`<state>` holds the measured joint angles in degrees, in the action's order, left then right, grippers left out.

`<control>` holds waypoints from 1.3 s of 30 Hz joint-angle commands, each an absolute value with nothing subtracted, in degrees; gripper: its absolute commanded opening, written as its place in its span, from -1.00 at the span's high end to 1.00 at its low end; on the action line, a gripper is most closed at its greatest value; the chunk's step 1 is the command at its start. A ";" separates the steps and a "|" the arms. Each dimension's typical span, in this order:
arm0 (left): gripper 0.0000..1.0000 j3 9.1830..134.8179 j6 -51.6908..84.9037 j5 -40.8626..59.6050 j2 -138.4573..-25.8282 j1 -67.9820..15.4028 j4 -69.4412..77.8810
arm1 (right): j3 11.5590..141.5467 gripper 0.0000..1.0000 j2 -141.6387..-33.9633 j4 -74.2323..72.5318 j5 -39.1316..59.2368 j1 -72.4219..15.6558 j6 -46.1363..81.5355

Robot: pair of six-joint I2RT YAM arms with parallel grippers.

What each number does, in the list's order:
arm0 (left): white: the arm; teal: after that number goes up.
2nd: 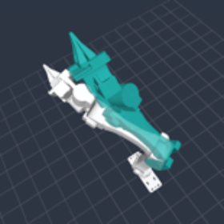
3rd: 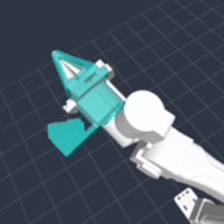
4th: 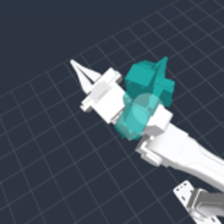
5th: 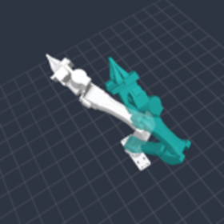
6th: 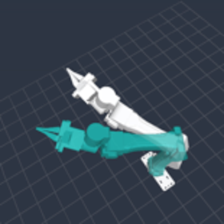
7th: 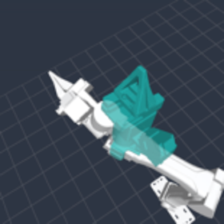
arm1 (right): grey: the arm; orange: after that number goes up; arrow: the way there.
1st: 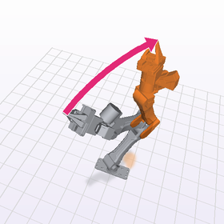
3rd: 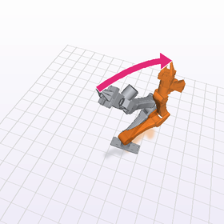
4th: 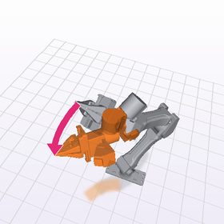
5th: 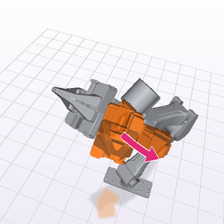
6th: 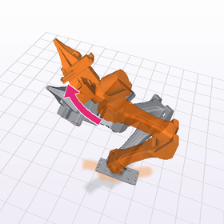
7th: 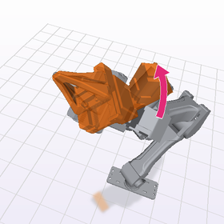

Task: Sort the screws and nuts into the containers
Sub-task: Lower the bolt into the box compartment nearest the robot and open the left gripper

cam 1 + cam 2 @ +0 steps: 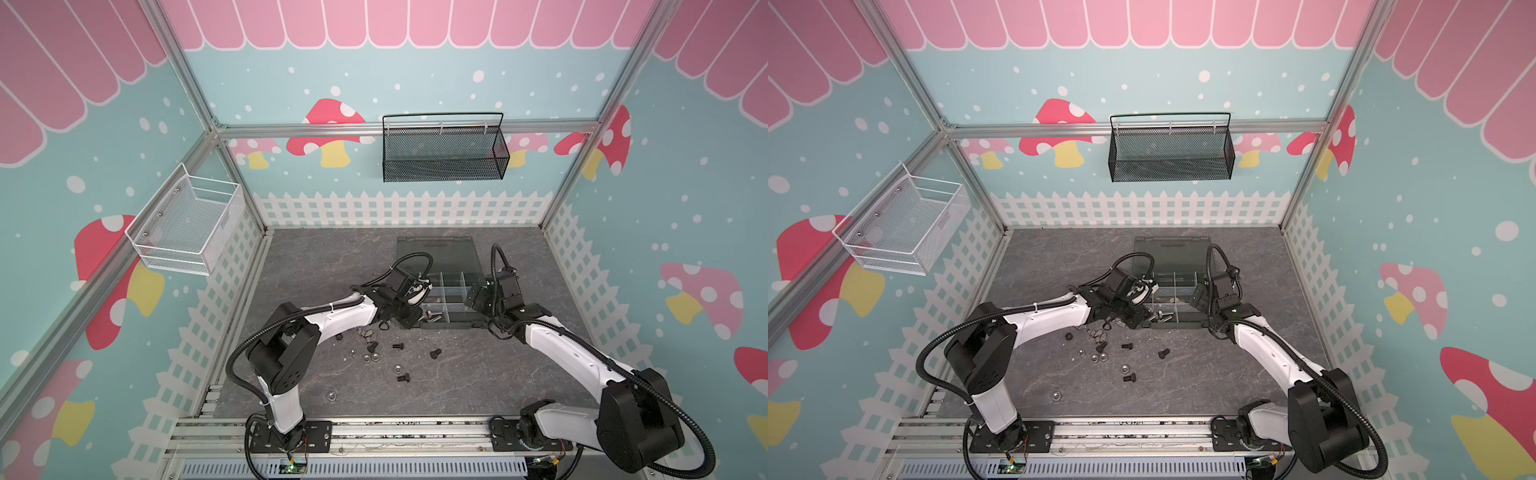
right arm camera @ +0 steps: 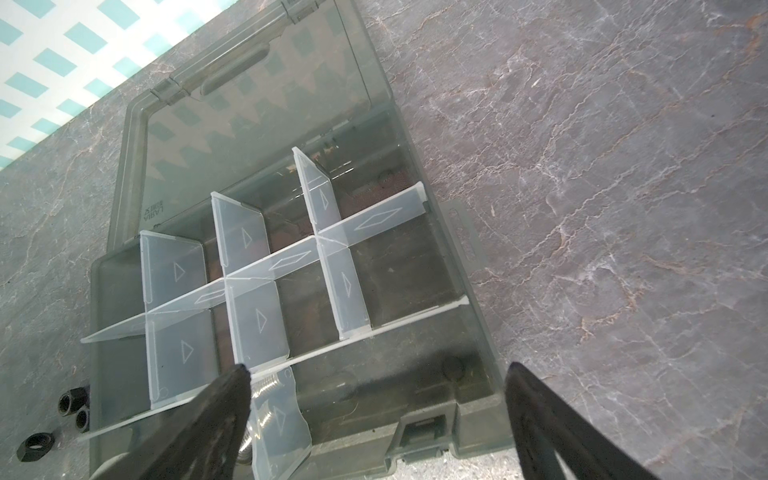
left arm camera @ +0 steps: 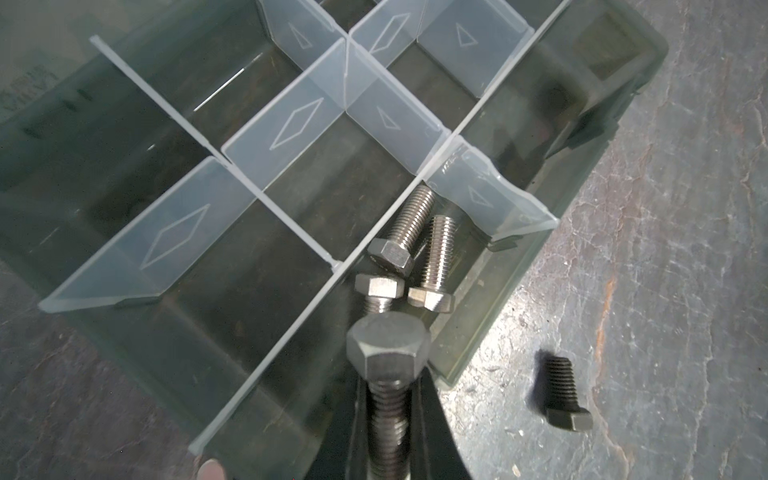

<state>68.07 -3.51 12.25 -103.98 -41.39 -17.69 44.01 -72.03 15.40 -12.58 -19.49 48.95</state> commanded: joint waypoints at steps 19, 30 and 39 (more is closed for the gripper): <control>0.47 72.93 -6.95 10.21 -106.99 -41.57 -21.05 | 45.20 -0.94 -72.06 15.41 -12.33 -19.34 50.01; 0.37 72.69 -5.33 9.18 -103.01 -41.57 -20.95 | 44.34 -0.93 -70.98 12.70 -9.53 -19.33 47.43; -0.09 66.99 0.89 3.88 -92.29 -40.99 -15.71 | 45.70 -0.93 -70.48 11.13 -6.16 -20.33 41.40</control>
<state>69.08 -1.87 7.09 -95.94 -41.32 -18.55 44.03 -71.37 11.84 -7.38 -19.68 43.99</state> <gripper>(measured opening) 0.532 0.971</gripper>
